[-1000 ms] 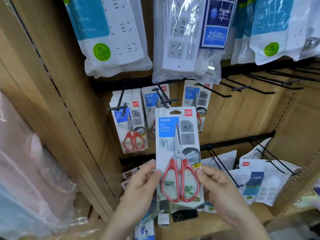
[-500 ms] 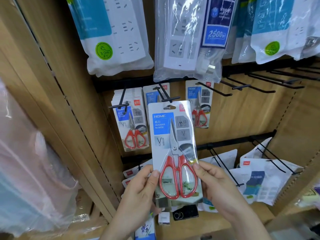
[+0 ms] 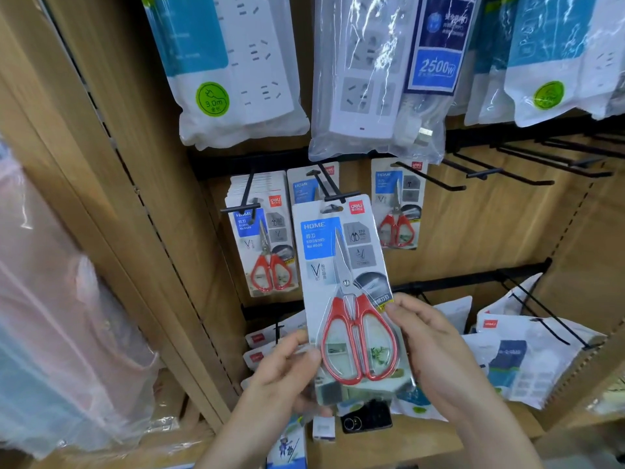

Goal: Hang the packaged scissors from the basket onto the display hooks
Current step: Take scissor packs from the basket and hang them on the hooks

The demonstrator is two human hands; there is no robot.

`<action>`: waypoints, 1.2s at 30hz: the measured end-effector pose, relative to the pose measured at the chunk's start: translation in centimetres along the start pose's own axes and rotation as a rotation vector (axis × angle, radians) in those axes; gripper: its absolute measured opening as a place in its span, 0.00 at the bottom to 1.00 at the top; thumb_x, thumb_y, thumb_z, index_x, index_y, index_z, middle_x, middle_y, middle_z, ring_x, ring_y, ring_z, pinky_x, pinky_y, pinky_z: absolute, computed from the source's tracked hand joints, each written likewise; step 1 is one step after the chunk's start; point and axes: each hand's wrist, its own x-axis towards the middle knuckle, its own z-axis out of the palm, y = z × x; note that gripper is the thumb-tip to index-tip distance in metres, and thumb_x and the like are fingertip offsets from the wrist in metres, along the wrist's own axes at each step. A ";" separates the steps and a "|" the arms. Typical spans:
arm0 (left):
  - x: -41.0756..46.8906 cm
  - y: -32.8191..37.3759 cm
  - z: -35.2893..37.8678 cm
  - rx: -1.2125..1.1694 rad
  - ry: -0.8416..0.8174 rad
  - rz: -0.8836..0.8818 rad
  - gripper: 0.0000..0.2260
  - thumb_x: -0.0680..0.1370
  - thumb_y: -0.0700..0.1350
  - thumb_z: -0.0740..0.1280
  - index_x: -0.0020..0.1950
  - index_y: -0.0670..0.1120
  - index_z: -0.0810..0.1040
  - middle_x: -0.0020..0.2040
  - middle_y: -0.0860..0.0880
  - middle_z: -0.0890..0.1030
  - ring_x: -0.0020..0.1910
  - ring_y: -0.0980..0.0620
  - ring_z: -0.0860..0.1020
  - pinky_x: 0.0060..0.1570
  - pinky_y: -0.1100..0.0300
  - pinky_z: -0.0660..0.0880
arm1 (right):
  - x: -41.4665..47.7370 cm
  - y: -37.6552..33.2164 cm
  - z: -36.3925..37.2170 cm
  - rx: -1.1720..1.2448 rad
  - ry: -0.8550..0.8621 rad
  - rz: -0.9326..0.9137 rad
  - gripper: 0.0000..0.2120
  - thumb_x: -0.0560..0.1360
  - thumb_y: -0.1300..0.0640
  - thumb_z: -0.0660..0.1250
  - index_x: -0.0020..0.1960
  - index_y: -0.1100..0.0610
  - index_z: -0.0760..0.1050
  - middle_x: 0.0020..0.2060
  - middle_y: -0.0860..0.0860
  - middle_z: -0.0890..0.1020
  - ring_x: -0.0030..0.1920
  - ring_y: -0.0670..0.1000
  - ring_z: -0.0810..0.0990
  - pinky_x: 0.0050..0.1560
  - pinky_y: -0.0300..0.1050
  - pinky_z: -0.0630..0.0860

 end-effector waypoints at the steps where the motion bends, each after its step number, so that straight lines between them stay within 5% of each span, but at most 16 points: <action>1: -0.1 -0.3 -0.1 -0.001 -0.031 -0.022 0.16 0.75 0.46 0.66 0.63 0.46 0.76 0.50 0.40 0.85 0.43 0.43 0.85 0.36 0.55 0.81 | 0.3 0.0 0.0 0.005 0.013 0.000 0.14 0.82 0.55 0.60 0.46 0.60 0.80 0.45 0.61 0.84 0.45 0.56 0.81 0.51 0.52 0.74; 5: -0.1 -0.9 -0.2 0.010 0.024 -0.041 0.15 0.73 0.44 0.67 0.59 0.41 0.78 0.36 0.37 0.82 0.28 0.45 0.80 0.27 0.59 0.76 | 1.7 0.4 0.2 0.045 0.100 0.048 0.09 0.78 0.50 0.66 0.51 0.53 0.82 0.51 0.51 0.85 0.55 0.51 0.82 0.60 0.52 0.75; 9: 0.3 -1.2 -0.8 0.159 0.049 0.024 0.09 0.81 0.40 0.62 0.58 0.47 0.79 0.32 0.43 0.80 0.25 0.49 0.76 0.26 0.61 0.73 | 3.5 -1.6 0.7 -0.018 0.081 -0.017 0.14 0.81 0.46 0.61 0.56 0.50 0.81 0.38 0.45 0.85 0.38 0.45 0.83 0.38 0.42 0.78; 13: 0.9 -1.3 -1.2 0.226 0.112 0.040 0.09 0.82 0.36 0.60 0.53 0.45 0.79 0.29 0.46 0.79 0.23 0.53 0.75 0.25 0.65 0.70 | 7.0 -5.5 1.0 -0.148 0.126 -0.093 0.12 0.82 0.49 0.60 0.51 0.51 0.82 0.46 0.49 0.87 0.48 0.50 0.86 0.50 0.52 0.82; 21: 4.2 -1.8 -1.2 0.231 0.208 0.050 0.10 0.83 0.40 0.60 0.55 0.48 0.80 0.31 0.48 0.79 0.25 0.53 0.75 0.27 0.63 0.71 | 11.8 -5.5 2.2 -0.200 0.241 -0.091 0.18 0.80 0.49 0.64 0.48 0.64 0.81 0.41 0.55 0.86 0.41 0.49 0.85 0.44 0.43 0.79; 25: 6.2 -2.2 -1.6 0.230 0.262 0.028 0.09 0.83 0.41 0.61 0.51 0.47 0.81 0.31 0.49 0.80 0.26 0.55 0.75 0.28 0.63 0.71 | 12.3 -4.8 1.5 -0.235 0.126 -0.004 0.16 0.81 0.45 0.60 0.44 0.52 0.81 0.36 0.47 0.86 0.39 0.46 0.84 0.43 0.45 0.79; 28: 7.6 -2.4 -1.6 0.234 0.288 0.031 0.09 0.82 0.41 0.62 0.50 0.46 0.82 0.30 0.50 0.80 0.26 0.57 0.75 0.29 0.63 0.72 | 12.6 -4.8 1.2 -0.344 0.103 -0.030 0.14 0.81 0.47 0.61 0.47 0.53 0.82 0.36 0.47 0.86 0.34 0.43 0.82 0.37 0.40 0.74; 31: 8.9 -2.0 -1.3 0.217 0.300 0.039 0.08 0.82 0.42 0.62 0.51 0.44 0.81 0.33 0.49 0.81 0.29 0.57 0.76 0.31 0.65 0.73 | 13.9 -5.1 1.4 -0.412 0.164 -0.093 0.19 0.81 0.47 0.62 0.46 0.61 0.82 0.39 0.61 0.84 0.35 0.60 0.80 0.39 0.48 0.77; 34: 9.9 -1.6 -1.4 0.144 0.331 0.028 0.08 0.82 0.39 0.62 0.56 0.44 0.80 0.38 0.46 0.83 0.32 0.56 0.78 0.34 0.64 0.75 | 16.1 -5.4 1.8 -0.372 0.199 -0.077 0.15 0.81 0.49 0.63 0.43 0.58 0.80 0.29 0.53 0.81 0.25 0.49 0.75 0.29 0.43 0.74; 36: 10.0 -1.5 -1.7 0.141 0.366 0.024 0.11 0.82 0.37 0.62 0.59 0.49 0.78 0.43 0.44 0.84 0.34 0.58 0.79 0.36 0.65 0.76 | 17.7 -5.1 2.0 -0.307 0.220 -0.025 0.11 0.80 0.50 0.65 0.44 0.55 0.79 0.35 0.52 0.83 0.28 0.47 0.81 0.34 0.46 0.81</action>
